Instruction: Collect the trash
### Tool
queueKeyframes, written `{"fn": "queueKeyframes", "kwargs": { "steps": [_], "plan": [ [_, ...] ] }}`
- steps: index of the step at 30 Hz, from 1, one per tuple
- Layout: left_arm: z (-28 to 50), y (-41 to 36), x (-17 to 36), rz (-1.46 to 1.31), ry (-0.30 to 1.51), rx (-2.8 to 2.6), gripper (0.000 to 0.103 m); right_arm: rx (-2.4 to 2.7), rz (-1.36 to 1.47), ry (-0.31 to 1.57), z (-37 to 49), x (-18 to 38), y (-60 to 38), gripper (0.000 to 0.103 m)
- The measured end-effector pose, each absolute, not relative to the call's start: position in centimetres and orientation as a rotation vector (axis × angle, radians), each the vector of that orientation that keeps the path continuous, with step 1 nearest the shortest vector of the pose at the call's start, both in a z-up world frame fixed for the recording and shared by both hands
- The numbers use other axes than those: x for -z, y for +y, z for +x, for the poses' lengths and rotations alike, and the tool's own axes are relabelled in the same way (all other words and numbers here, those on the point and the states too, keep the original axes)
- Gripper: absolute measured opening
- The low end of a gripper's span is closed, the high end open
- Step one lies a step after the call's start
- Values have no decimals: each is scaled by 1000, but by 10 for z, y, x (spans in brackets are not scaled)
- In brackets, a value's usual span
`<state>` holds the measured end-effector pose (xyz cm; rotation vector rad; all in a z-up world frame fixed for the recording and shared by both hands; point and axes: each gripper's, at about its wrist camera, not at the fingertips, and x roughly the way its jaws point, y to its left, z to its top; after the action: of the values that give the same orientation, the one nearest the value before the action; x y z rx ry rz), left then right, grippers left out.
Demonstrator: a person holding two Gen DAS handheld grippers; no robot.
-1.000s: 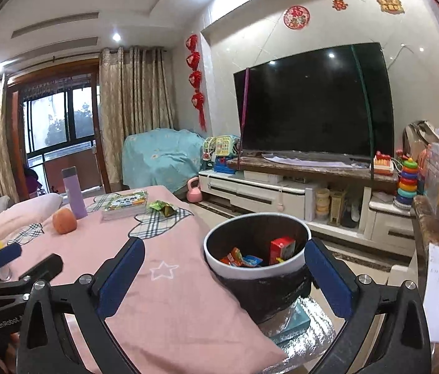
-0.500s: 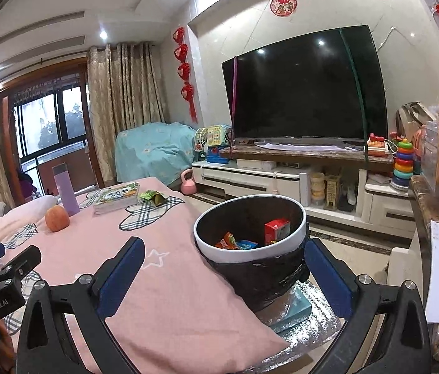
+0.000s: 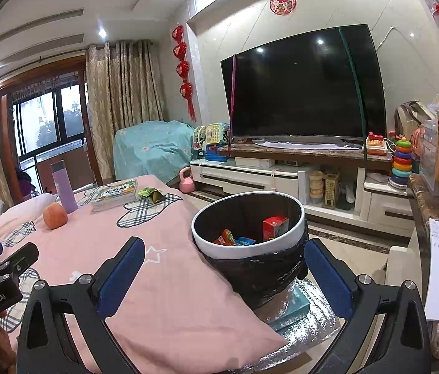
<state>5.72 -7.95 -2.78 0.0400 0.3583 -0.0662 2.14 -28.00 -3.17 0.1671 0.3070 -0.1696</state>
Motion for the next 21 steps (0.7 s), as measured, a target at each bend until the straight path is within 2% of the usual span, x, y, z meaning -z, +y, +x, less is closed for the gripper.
{"fn": "queueKeyframes", "kwargs": {
  "steps": [21],
  "plan": [
    [52,-83,29,50,351,73,103,156,176,307,18,35,-282,103]
  ]
}}
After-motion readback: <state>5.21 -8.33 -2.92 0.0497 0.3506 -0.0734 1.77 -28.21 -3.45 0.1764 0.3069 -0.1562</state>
